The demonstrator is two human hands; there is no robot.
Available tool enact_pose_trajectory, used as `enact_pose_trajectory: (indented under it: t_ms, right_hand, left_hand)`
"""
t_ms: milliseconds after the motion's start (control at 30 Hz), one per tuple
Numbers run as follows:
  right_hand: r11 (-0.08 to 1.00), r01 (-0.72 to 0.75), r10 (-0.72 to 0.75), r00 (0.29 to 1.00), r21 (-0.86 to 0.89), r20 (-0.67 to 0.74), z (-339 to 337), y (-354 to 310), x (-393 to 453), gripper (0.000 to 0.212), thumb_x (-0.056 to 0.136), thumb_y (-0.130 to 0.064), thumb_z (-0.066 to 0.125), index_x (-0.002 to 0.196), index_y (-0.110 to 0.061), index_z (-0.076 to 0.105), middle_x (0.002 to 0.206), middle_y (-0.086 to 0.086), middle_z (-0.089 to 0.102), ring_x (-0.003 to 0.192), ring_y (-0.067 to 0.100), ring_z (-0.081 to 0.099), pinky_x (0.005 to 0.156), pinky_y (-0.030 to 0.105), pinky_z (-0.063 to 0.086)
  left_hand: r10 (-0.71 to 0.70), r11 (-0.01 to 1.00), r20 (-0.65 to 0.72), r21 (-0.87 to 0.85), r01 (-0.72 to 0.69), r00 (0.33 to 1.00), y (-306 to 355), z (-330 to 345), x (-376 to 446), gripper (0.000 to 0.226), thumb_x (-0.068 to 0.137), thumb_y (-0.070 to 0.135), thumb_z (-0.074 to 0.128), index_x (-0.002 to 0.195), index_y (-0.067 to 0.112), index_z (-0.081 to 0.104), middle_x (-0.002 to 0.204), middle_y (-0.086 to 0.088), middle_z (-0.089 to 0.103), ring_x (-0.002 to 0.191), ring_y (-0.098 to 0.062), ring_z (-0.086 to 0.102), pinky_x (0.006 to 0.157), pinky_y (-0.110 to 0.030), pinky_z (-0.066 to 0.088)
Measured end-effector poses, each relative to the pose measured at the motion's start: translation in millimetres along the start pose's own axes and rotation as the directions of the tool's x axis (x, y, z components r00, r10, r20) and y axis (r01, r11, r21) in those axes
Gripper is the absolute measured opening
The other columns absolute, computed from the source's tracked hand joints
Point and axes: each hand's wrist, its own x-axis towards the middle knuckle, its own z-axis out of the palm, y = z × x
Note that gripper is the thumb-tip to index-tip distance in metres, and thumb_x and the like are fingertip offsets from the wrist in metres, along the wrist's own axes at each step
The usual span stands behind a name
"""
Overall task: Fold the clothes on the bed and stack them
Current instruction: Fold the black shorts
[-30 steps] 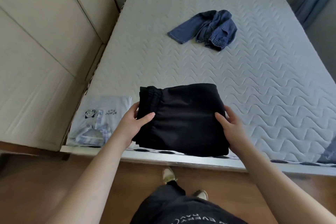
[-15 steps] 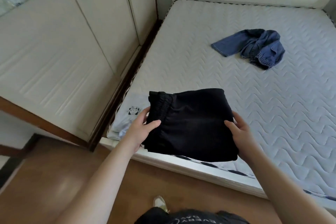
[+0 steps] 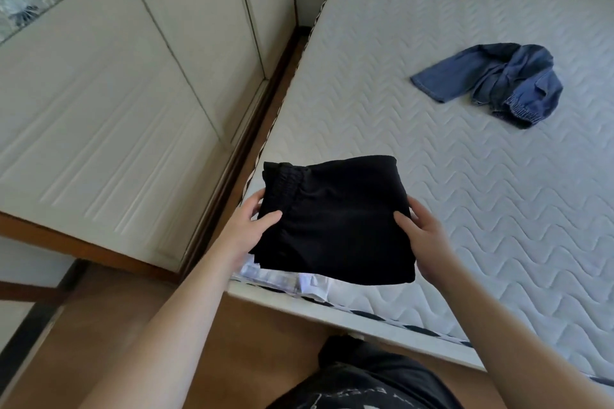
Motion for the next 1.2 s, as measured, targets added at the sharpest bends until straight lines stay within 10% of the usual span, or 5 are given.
enact_pose_trajectory:
  t_ms: [733,1200]
  right_hand:
    - [0.978,-0.182,0.171,0.978,-0.097,-0.119,72,21,274,0.034,0.096,-0.030,0.054,0.119,-0.055,0.058,0.112,-0.019,0.070,0.101,0.002,0.067,0.085,0.029,0.054]
    - [0.974,-0.217,0.197,0.953,-0.064,-0.231,92,146,459,0.040,0.099,-0.019,0.051,0.117,-0.053,0.061,0.112,-0.020,0.069,0.101,0.001,0.066,0.082,0.025,0.053]
  left_hand:
    - [-0.205,0.979,0.199,0.041,0.200,0.958,-9,-64,317,0.072,0.078,0.022,0.079,0.135,0.048,0.044,0.133,0.012,0.055,0.111,-0.015,0.064,0.098,-0.044,0.051]
    - [-0.180,0.970,0.185,0.198,0.143,0.966,-101,-85,529,0.067,0.084,0.027,0.075,0.138,0.049,0.042,0.123,0.017,0.056,0.090,0.004,0.067,0.071,-0.020,0.053]
